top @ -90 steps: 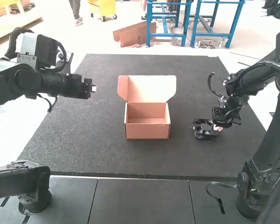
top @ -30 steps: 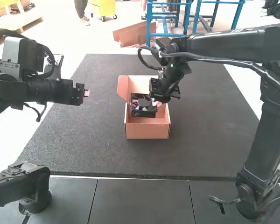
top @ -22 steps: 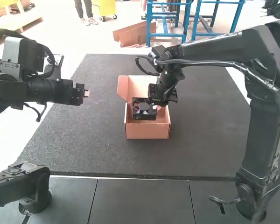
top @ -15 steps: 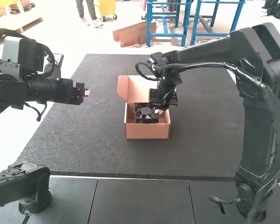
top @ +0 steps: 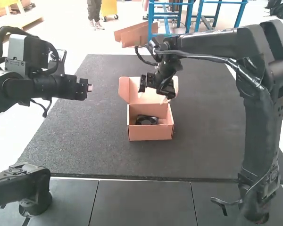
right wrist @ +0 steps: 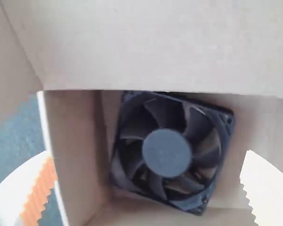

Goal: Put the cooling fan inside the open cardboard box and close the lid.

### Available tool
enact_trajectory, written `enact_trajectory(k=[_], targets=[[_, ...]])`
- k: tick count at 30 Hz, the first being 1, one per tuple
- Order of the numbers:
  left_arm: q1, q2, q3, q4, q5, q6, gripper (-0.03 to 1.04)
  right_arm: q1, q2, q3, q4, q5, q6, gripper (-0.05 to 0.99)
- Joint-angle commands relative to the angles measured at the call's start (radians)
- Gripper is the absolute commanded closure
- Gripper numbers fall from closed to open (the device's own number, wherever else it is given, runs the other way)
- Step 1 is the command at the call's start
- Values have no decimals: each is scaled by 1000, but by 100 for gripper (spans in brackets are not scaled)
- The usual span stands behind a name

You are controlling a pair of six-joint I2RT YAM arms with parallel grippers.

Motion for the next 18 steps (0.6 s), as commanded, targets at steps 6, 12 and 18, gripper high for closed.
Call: enact_trajectory(k=[6, 12, 18], targets=[[-3, 132, 24, 121, -33, 11, 4, -140, -144, 85, -60, 134, -175, 3], [-5, 262, 54, 215, -73, 9, 4, -243, -233, -64, 1, 160, -284, 3], [-6, 397, 123, 287, -104, 5, 4, -253, -309, -214, 168, 108, -325, 3]])
